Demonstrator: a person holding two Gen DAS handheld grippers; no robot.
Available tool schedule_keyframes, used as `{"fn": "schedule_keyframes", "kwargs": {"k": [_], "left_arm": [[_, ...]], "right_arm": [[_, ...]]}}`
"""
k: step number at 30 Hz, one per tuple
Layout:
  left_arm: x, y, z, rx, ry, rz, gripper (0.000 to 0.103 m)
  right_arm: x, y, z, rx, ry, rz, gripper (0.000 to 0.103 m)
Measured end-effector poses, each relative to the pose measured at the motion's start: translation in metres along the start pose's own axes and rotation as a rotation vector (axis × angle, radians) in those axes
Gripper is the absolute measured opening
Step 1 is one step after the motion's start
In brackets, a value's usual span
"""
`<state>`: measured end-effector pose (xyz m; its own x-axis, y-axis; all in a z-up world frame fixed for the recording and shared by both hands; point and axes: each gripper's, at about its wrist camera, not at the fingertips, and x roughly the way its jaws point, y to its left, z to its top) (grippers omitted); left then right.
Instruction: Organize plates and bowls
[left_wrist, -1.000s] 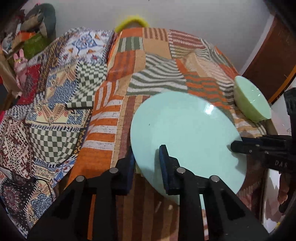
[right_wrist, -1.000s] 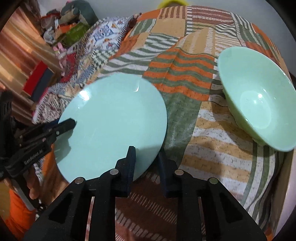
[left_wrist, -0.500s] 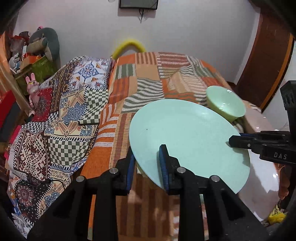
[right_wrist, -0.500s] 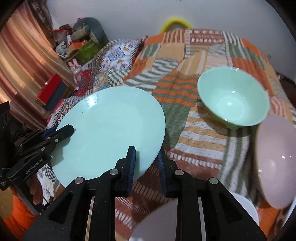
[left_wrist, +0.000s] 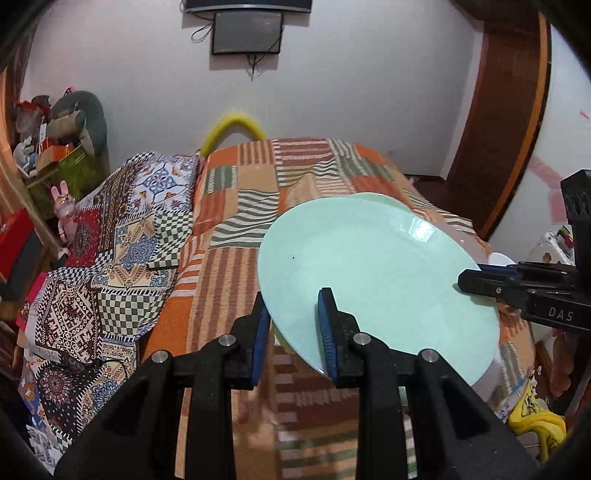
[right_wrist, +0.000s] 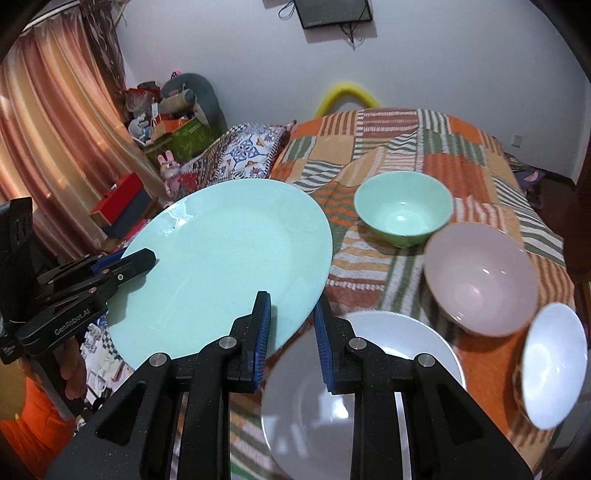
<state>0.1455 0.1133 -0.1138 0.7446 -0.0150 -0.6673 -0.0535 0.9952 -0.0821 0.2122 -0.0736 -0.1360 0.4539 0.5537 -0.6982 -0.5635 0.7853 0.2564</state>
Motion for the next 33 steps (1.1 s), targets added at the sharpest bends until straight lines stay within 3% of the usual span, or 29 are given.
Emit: {"fn": "schedule_keyframes", "kwargs": {"k": [8,18,33], "left_arm": [[-0.012,-0.047,-0.009,0.051,-0.009,-0.047,0.026],[0.005,-0.091,-0.030,0.092,0.058,-0.105,0.026],[0.053,-0.099,-0.059,0.067,0.195,-0.126,0.027]], "right_arm": [[-0.037,-0.025,-0.028,0.031,-0.035,-0.045,0.021],[-0.053,-0.052,-0.065,0.110,-0.016,-0.090,0.021],[-0.028,-0.075,-0.097,0.173,0.067,-0.111,0.021]]}}
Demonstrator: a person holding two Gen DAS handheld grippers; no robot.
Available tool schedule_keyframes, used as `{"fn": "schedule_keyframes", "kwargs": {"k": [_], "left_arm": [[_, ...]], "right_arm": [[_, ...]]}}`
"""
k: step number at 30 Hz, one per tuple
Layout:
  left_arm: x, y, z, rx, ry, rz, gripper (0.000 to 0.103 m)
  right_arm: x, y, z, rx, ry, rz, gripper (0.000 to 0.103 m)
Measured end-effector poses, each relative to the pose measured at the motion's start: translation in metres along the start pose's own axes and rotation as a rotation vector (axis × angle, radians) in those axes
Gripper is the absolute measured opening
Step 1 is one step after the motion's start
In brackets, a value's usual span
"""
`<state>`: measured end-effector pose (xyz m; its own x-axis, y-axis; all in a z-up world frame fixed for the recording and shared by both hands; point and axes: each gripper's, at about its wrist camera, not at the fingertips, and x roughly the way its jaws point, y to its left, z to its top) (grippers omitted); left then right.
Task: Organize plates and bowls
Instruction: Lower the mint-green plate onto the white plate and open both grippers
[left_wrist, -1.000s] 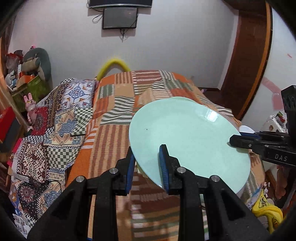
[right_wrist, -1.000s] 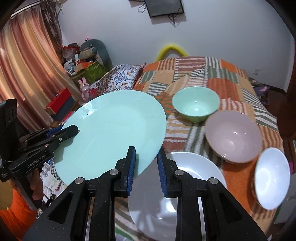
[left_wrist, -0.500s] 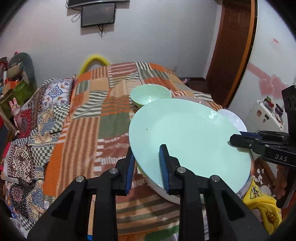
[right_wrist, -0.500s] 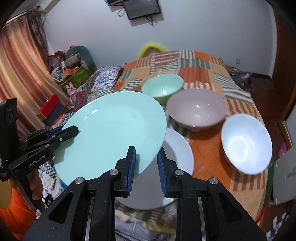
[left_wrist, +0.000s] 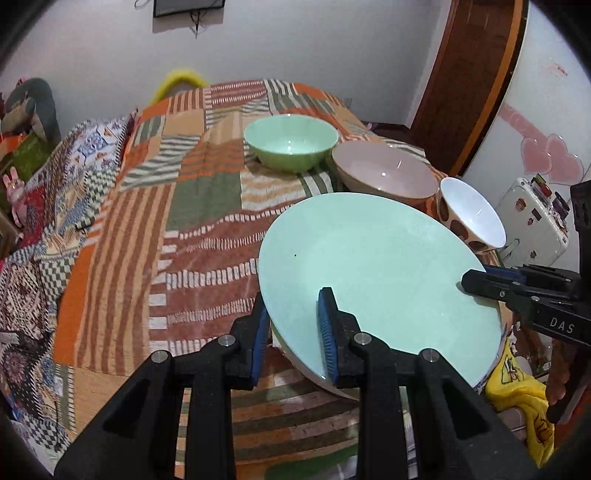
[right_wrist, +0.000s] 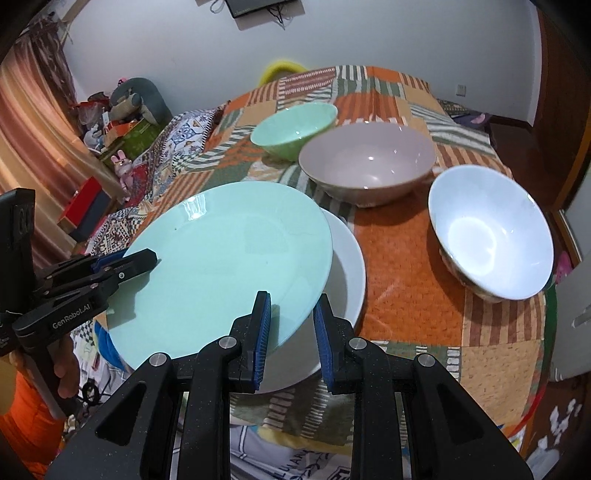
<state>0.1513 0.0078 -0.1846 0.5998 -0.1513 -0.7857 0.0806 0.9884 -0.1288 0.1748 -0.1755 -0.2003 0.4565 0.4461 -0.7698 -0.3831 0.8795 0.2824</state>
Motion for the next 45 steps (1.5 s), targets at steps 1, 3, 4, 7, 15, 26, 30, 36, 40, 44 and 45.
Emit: {"fn": "schedule_keyframes", "kwargs": {"k": [1,3,4,7,15,26,30,36,40,44,45], "left_arm": [[0.003,-0.001,-0.001,-0.001,0.004,-0.001,0.027],[0.010,-0.004,-0.001,0.004,0.012,-0.003,0.027],[0.012,-0.005,-0.001,0.008,0.015,-0.003,0.027],[0.021,-0.006,0.000,0.012,0.031,-0.008,0.027],[0.038,-0.002,-0.003,0.001,0.074,-0.014,0.027],[0.043,-0.004,-0.007,0.035,0.074,0.030,0.030],[0.047,-0.011,-0.013,0.096,0.077,0.085,0.031],[0.047,-0.009,-0.013,0.089,0.071,0.072,0.031],[0.046,-0.004,-0.011,0.064,0.082,0.051,0.031],[0.038,-0.005,-0.007,0.070,0.066,0.055,0.031],[0.035,-0.005,-0.005,0.073,0.058,0.055,0.031]], "right_arm": [[0.001,-0.001,-0.001,0.004,0.002,-0.003,0.021],[0.003,-0.004,-0.002,0.005,0.009,-0.017,0.021],[0.004,-0.005,-0.002,0.007,0.013,-0.020,0.021],[0.007,-0.008,-0.003,0.016,0.025,-0.023,0.021],[0.016,-0.010,-0.008,0.022,0.051,-0.034,0.021],[0.018,-0.003,-0.008,-0.005,0.061,-0.045,0.024],[0.019,0.001,-0.008,-0.022,0.062,-0.064,0.024],[0.019,-0.002,-0.006,-0.007,0.068,-0.055,0.024],[0.017,0.000,-0.007,-0.014,0.072,-0.057,0.025],[0.012,0.000,-0.005,-0.014,0.057,-0.081,0.028],[0.008,0.001,-0.005,-0.018,0.039,-0.090,0.030]]}}
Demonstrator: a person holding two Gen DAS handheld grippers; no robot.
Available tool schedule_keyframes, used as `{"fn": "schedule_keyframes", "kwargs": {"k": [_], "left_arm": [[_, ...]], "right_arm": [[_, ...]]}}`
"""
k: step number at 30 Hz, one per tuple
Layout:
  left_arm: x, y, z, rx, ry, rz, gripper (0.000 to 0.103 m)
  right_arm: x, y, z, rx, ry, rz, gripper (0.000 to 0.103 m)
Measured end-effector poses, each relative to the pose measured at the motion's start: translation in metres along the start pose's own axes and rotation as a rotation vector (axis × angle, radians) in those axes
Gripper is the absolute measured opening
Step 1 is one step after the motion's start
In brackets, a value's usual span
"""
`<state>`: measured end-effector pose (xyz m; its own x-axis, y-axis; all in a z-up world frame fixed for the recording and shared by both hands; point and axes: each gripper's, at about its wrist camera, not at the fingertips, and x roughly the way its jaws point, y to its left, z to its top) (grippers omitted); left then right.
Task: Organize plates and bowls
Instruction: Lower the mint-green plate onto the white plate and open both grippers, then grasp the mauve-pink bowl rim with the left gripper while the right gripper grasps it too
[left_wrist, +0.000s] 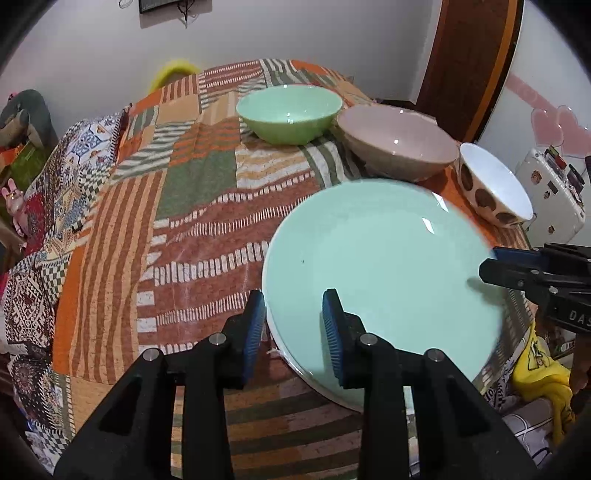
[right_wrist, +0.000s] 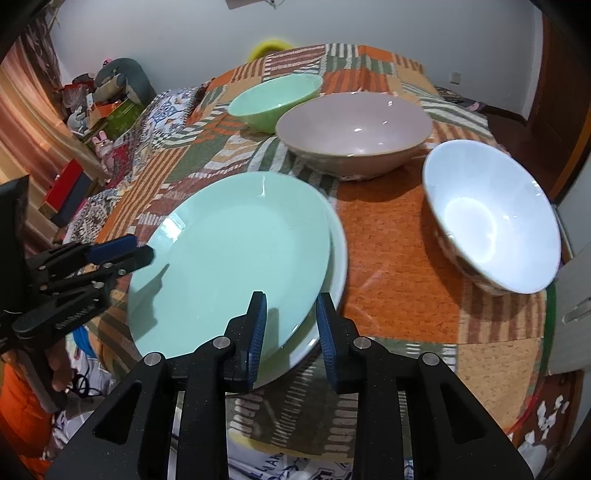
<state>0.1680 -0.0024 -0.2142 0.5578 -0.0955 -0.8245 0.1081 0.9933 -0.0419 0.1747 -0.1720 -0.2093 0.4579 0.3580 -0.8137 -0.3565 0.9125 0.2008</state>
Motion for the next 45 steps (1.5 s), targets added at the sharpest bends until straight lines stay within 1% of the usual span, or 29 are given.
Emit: {"fn": "schedule_keyframes", "kwargs": {"k": [2,4,5,6,8,9,10,11,12,13,17,21,25,27,29,31,33,36,39,40,41,43,45], "left_arm": [[-0.007,0.000,0.004,0.006,-0.017,0.002,0.031],[-0.014,-0.001,0.011,0.008,-0.037,-0.001,0.031],[-0.018,-0.001,0.015,0.006,-0.048,-0.009,0.031],[-0.021,-0.001,0.019,0.005,-0.056,-0.015,0.034],[-0.027,-0.003,0.028,0.009,-0.082,-0.020,0.035],[-0.029,-0.005,0.033,0.015,-0.095,-0.015,0.036],[-0.031,-0.007,0.039,0.025,-0.108,-0.009,0.040],[-0.033,-0.009,0.043,0.032,-0.117,-0.006,0.042],[-0.034,-0.011,0.049,0.037,-0.128,-0.005,0.047],[-0.035,-0.012,0.056,0.040,-0.141,-0.007,0.048],[-0.029,-0.018,0.077,0.046,-0.154,-0.021,0.050],[-0.011,-0.019,0.100,0.028,-0.134,-0.054,0.050],[0.007,-0.019,0.115,0.010,-0.111,-0.071,0.050],[0.017,-0.020,0.123,-0.004,-0.100,-0.079,0.050],[0.026,-0.021,0.129,-0.011,-0.095,-0.091,0.050],[0.032,-0.024,0.135,-0.007,-0.095,-0.095,0.050],[0.040,-0.028,0.140,0.009,-0.094,-0.093,0.050],[0.051,-0.032,0.146,0.028,-0.087,-0.095,0.049],[0.064,-0.034,0.150,0.033,-0.074,-0.103,0.047],[0.069,-0.034,0.151,0.034,-0.069,-0.104,0.041],[0.074,-0.034,0.152,0.039,-0.061,-0.100,0.038],[0.084,-0.033,0.154,0.042,-0.044,-0.097,0.030],[0.094,-0.031,0.154,0.040,-0.019,-0.111,0.028]], "right_arm": [[-0.011,-0.003,0.002,0.002,-0.043,-0.002,0.045],[-0.021,-0.006,0.005,0.004,-0.093,-0.019,0.051],[-0.024,-0.007,0.007,0.003,-0.106,-0.027,0.051],[-0.025,-0.007,0.009,0.005,-0.117,-0.029,0.051],[-0.028,-0.013,0.015,0.026,-0.140,-0.019,0.052],[-0.028,-0.014,0.017,0.035,-0.144,-0.013,0.053],[-0.027,-0.016,0.019,0.048,-0.151,-0.004,0.057],[-0.026,-0.019,0.021,0.067,-0.162,0.001,0.059],[-0.025,-0.022,0.023,0.080,-0.166,0.003,0.059],[-0.024,-0.023,0.024,0.090,-0.168,0.006,0.059],[-0.017,-0.031,0.033,0.127,-0.167,0.026,0.059],[-0.022,-0.035,0.045,0.119,-0.197,0.026,0.059],[-0.034,-0.045,0.067,0.085,-0.251,-0.005,0.059],[-0.037,-0.055,0.079,0.077,-0.270,-0.038,0.059],[-0.034,-0.066,0.088,0.082,-0.273,-0.043,0.059],[-0.028,-0.077,0.098,0.096,-0.260,-0.029,0.059],[-0.021,-0.085,0.105,0.106,-0.244,-0.021,0.057],[-0.006,-0.096,0.116,0.107,-0.200,-0.023,0.048],[0.012,-0.104,0.124,0.105,-0.143,-0.013,0.034],[0.021,-0.106,0.126,0.101,-0.108,-0.011,0.026],[0.025,-0.109,0.126,0.098,-0.090,-0.007,0.024],[0.033,-0.111,0.127,0.085,-0.063,-0.014,0.024],[0.039,-0.113,0.128,0.073,-0.035,-0.022,0.024]]}}
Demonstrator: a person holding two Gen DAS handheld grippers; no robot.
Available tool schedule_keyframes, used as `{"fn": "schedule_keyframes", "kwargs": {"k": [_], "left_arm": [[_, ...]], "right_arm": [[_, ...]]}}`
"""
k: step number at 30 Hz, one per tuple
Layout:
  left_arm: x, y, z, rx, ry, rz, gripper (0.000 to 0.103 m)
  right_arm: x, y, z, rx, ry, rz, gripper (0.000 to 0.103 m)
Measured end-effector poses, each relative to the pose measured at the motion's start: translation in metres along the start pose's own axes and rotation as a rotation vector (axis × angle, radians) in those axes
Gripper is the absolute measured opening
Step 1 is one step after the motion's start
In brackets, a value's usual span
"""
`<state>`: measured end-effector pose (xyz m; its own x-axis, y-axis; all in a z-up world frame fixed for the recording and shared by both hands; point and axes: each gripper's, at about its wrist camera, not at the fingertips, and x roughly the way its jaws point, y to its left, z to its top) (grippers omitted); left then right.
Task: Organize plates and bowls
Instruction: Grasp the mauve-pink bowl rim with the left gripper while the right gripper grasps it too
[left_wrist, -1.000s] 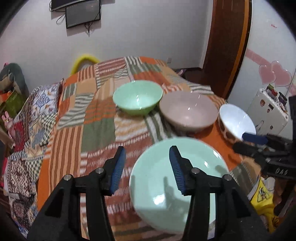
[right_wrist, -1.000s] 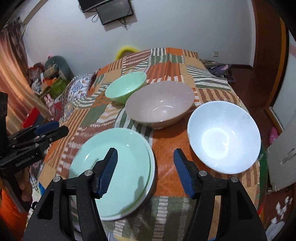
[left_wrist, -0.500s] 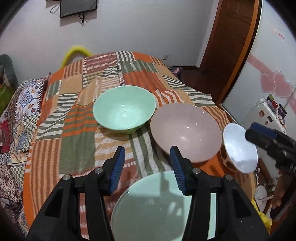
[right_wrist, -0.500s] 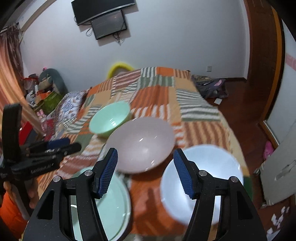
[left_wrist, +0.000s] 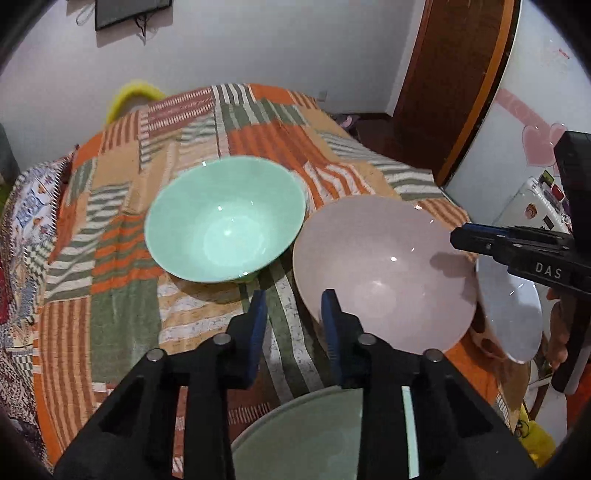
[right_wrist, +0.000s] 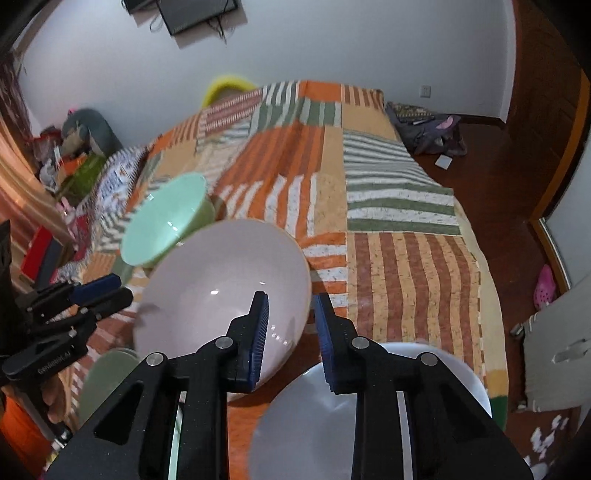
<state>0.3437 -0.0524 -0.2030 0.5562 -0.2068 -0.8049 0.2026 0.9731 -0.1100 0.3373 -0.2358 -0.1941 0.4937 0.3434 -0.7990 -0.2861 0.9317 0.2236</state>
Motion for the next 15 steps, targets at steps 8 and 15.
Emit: {"fn": "schedule_keyframes", "kwargs": {"k": [8,15], "left_arm": [[0.018,-0.008,-0.003,0.031,0.033,-0.045,0.025],[0.019,-0.012,-0.006,0.040,0.018,-0.046,0.022]], "right_arm": [[0.018,-0.012,0.005,0.018,0.080,0.033,0.020],[0.021,-0.009,0.007,0.001,0.097,0.034,0.012]]}}
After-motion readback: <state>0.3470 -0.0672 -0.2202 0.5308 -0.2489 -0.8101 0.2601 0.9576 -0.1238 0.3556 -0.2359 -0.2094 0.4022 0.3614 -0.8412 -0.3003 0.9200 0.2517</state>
